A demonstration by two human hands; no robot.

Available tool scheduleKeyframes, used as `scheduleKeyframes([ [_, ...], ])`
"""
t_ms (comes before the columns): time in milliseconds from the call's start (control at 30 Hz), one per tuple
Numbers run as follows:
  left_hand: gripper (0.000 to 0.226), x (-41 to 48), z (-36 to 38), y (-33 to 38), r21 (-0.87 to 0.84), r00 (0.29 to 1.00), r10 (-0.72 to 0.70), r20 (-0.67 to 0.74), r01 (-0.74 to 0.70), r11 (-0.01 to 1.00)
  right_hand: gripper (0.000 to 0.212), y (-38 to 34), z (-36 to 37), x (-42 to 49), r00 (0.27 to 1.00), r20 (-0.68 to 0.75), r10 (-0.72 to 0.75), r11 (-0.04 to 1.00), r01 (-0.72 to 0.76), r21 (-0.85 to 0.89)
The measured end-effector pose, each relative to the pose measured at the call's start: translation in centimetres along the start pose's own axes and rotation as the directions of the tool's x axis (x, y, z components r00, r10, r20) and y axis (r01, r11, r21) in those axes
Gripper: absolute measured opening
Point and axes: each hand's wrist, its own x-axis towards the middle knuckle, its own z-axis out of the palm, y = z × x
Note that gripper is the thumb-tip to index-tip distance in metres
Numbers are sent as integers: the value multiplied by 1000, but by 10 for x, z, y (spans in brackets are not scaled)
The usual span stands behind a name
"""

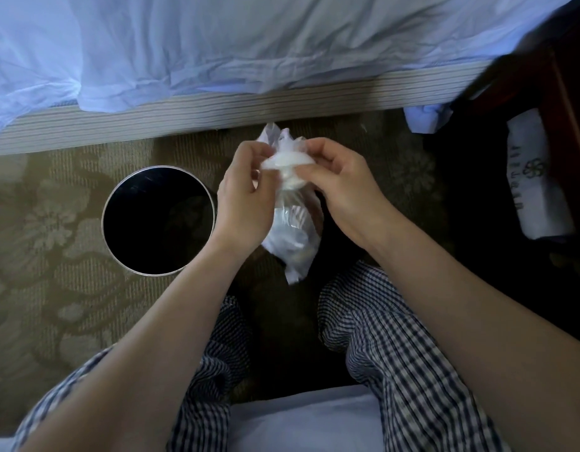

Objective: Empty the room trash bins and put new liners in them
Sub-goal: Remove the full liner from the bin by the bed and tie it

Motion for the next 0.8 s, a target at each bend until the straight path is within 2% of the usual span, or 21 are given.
scheduleKeyframes([
  [67, 17, 0, -2, 3, -83, 999, -22, 26, 25, 996, 20, 0, -1, 2, 994, 65, 92, 982, -101, 161],
  [133, 20, 0, -4, 3, -198, 995, -65, 79, 80, 977, 19, -2, -5, 3, 978, 145, 151, 965, -178, 193],
  [233, 20, -2, -7, 2, -359, 970, -127, 208, 197, 913, 19, -2, -10, 4, 958, 201, 206, 974, -221, 58],
  [367, 26, -3, -11, 7, -502, 893, -166, 418, 380, 777, 14, -1, -8, 3, 981, 57, 186, 975, -177, -135],
  [433, 31, -5, -12, 11, -432, 857, -181, 482, 413, 802, 12, 0, -10, 2, 985, 29, 171, 965, -161, -208],
  [467, 33, -6, -12, 13, -361, 856, -215, 470, 409, 838, 11, 0, -10, 1, 985, 33, 171, 961, -159, -225],
  [533, 31, -5, -10, 12, -199, 888, -261, 379, 354, 914, 12, 0, -10, -1, 983, 51, 174, 962, -159, -221],
  [633, 8, 0, -7, 5, 56, 965, -166, 201, 157, 986, 15, 2, -9, 0, 987, 6, 161, 975, -159, -155],
  [700, 20, 2, -11, 1, 132, 986, -130, 103, 116, 984, 13, 0, -11, 3, 986, -76, 151, 979, -160, -127],
  [767, 28, 4, -13, 4, 60, 950, -265, 163, 259, 964, 10, 0, -13, 4, 988, -103, 118, 982, -132, -139],
  [800, 33, 4, -12, 6, 39, 886, -386, 258, 390, 920, 11, 1, -12, 3, 991, -91, 98, 979, -112, -172],
])
